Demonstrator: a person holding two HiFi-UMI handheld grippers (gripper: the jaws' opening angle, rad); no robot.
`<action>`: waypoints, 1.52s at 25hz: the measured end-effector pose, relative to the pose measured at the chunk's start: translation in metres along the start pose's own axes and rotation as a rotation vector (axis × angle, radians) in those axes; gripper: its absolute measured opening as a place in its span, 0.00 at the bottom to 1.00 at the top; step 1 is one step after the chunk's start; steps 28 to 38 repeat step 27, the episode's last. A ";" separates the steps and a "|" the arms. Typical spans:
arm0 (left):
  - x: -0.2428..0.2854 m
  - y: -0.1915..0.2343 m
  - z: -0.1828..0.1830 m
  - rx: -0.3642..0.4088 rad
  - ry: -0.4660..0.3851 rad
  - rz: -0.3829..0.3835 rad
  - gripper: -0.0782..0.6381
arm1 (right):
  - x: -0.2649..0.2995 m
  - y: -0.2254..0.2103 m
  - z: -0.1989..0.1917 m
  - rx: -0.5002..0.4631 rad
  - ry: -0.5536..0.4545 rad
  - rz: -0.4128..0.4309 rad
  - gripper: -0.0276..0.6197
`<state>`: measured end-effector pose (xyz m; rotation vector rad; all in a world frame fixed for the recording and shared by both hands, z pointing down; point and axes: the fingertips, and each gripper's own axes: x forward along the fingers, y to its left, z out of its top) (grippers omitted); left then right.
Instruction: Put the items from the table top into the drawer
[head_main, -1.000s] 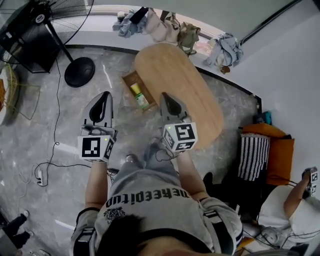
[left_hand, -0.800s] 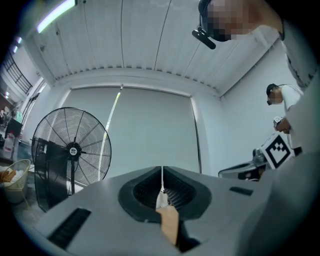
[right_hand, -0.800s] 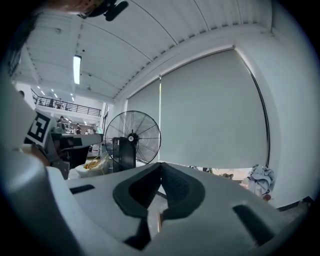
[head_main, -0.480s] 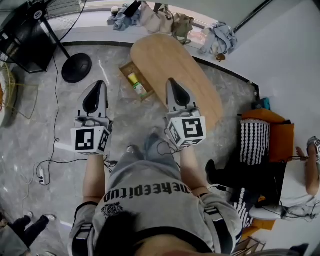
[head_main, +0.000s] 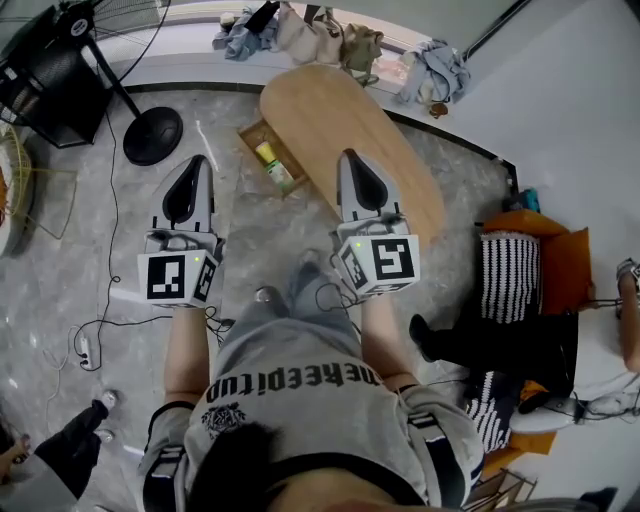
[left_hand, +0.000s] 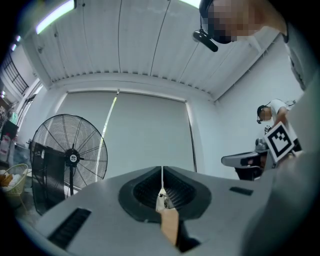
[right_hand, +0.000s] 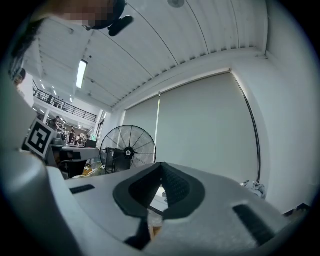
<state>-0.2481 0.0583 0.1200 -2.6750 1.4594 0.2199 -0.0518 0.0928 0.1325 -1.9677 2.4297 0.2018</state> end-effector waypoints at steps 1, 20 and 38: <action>-0.002 0.000 0.001 0.000 -0.002 0.000 0.13 | -0.002 0.001 0.001 -0.001 -0.003 0.000 0.05; -0.019 -0.013 0.015 -0.004 -0.027 -0.018 0.13 | -0.024 0.013 0.015 -0.018 -0.028 0.000 0.05; -0.020 -0.015 0.013 -0.002 -0.029 -0.018 0.13 | -0.029 0.012 0.014 -0.014 -0.033 -0.006 0.05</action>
